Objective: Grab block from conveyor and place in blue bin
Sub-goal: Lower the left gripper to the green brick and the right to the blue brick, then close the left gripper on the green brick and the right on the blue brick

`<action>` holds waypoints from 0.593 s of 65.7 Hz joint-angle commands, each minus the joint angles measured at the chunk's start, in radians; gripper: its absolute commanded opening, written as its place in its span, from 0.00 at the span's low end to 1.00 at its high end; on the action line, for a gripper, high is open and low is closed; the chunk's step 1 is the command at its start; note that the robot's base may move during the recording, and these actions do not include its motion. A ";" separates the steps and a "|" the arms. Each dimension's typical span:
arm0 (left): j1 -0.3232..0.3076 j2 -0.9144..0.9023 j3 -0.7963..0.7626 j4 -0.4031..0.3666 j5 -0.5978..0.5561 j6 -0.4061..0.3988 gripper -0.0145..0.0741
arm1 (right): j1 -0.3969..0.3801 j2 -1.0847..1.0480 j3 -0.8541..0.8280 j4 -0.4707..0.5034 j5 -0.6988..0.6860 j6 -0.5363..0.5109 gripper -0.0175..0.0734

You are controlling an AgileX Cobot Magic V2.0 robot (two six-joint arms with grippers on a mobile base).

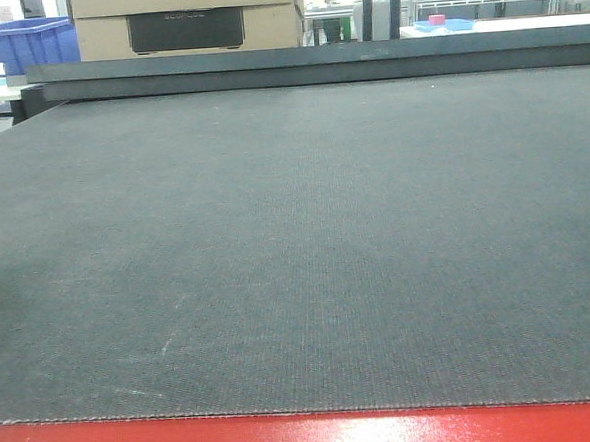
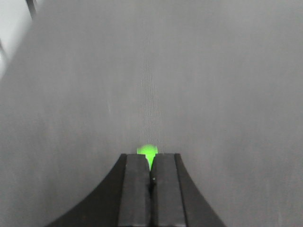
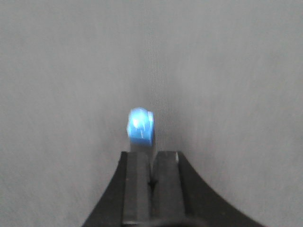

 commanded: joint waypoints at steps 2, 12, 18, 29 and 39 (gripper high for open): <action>0.003 0.086 -0.013 -0.016 0.043 -0.007 0.04 | 0.001 0.129 -0.033 -0.009 0.040 -0.015 0.01; 0.003 0.201 -0.013 -0.033 0.032 -0.010 0.04 | 0.001 0.260 -0.036 0.024 0.051 -0.015 0.01; 0.003 0.261 -0.015 -0.069 0.022 -0.066 0.04 | 0.001 0.341 -0.036 0.031 0.003 -0.015 0.01; 0.003 0.332 -0.015 -0.103 0.032 -0.074 0.04 | 0.001 0.491 -0.071 0.033 -0.076 -0.009 0.01; 0.003 0.364 -0.015 -0.103 0.036 -0.074 0.04 | 0.001 0.592 -0.153 0.033 -0.039 0.042 0.17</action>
